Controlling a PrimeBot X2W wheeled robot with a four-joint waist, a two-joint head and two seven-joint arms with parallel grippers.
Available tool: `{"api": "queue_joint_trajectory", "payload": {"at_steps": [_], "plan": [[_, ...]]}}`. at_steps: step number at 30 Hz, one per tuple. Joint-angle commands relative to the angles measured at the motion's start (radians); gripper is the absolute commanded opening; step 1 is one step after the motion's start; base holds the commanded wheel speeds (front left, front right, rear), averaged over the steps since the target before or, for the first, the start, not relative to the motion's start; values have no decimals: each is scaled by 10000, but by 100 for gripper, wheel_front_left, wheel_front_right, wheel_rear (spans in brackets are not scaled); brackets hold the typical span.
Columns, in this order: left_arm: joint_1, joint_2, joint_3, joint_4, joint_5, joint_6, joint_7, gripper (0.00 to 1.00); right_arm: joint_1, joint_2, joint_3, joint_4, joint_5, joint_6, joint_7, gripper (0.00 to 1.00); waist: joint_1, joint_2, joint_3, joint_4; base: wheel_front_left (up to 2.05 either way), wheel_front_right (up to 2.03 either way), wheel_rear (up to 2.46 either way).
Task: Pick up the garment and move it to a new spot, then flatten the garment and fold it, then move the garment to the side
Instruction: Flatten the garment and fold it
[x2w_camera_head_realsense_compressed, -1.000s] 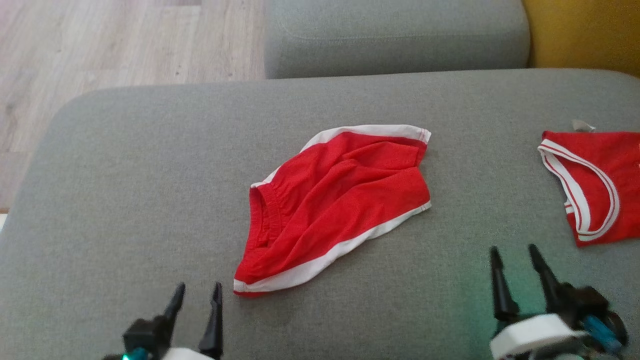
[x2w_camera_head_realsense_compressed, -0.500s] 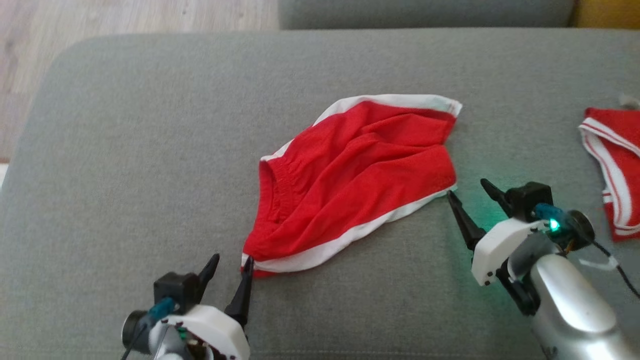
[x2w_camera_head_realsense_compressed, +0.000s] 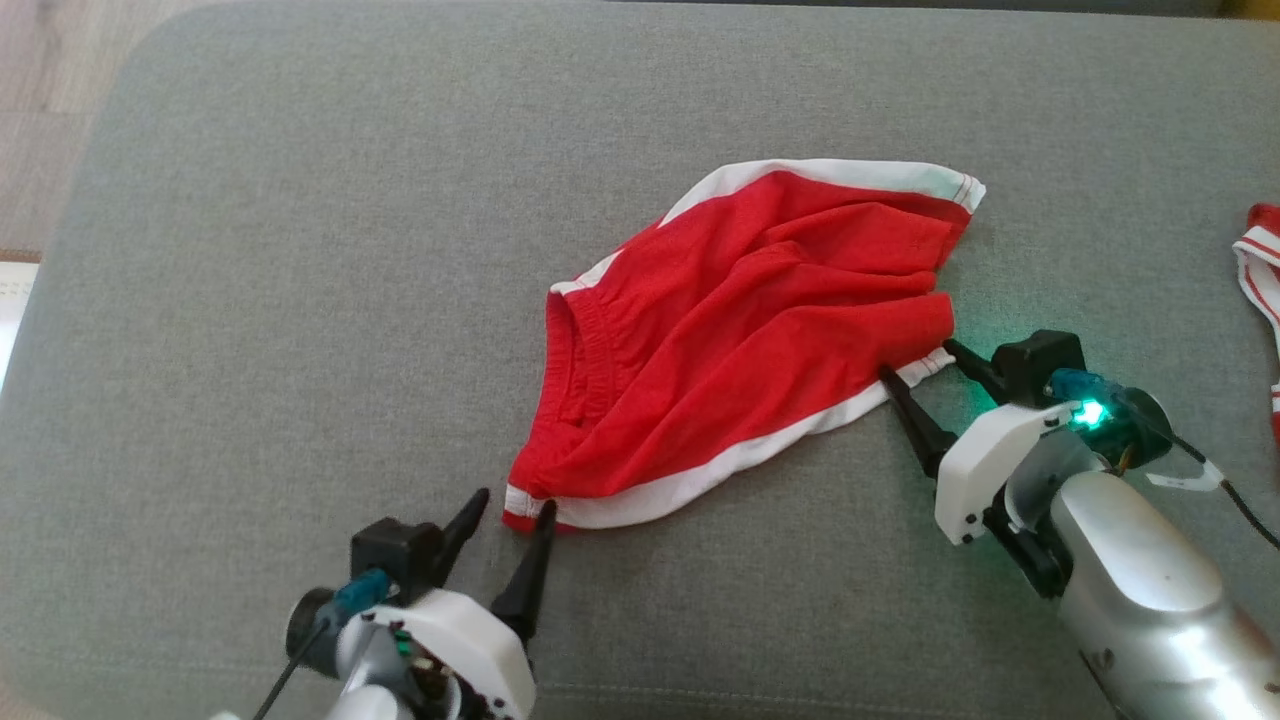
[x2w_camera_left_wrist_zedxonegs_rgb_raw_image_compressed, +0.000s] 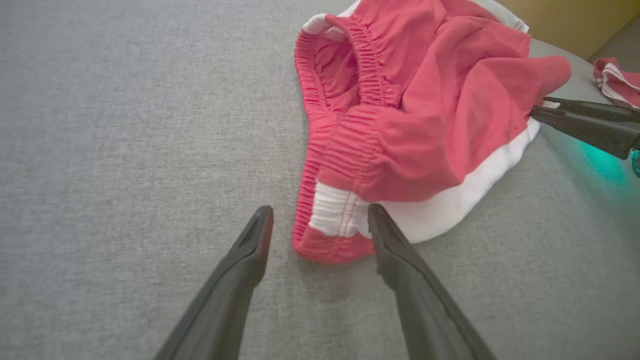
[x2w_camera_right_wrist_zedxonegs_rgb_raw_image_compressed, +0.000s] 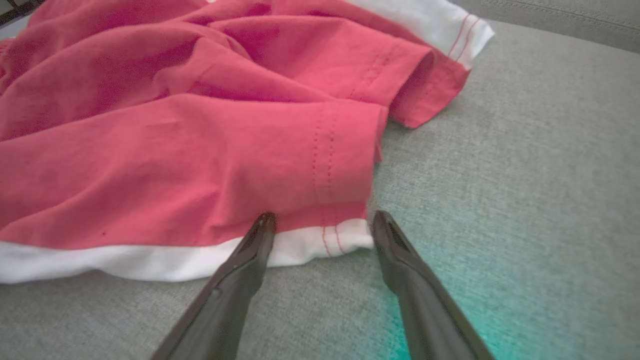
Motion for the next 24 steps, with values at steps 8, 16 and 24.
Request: {"api": "queue_joint_trajectory", "payload": {"at_steps": [8,16,24], "plan": [[-231,259,75,-774,-351,-253,420,100,-472,-296,615,166,596,-7,-165,100,-1,0,-58,-58,0,0,0],[-253,473,208,-599,-658,-290,627,100,-690,-344,983,414,933,-7,-316,100,-1,0,-8,-213,0,0,0],[-654,689,64,-27,-962,-430,671,35,-830,-329,1443,442,1529,-7,-275,0,-1,0,71,-270,0,0,0]]}}
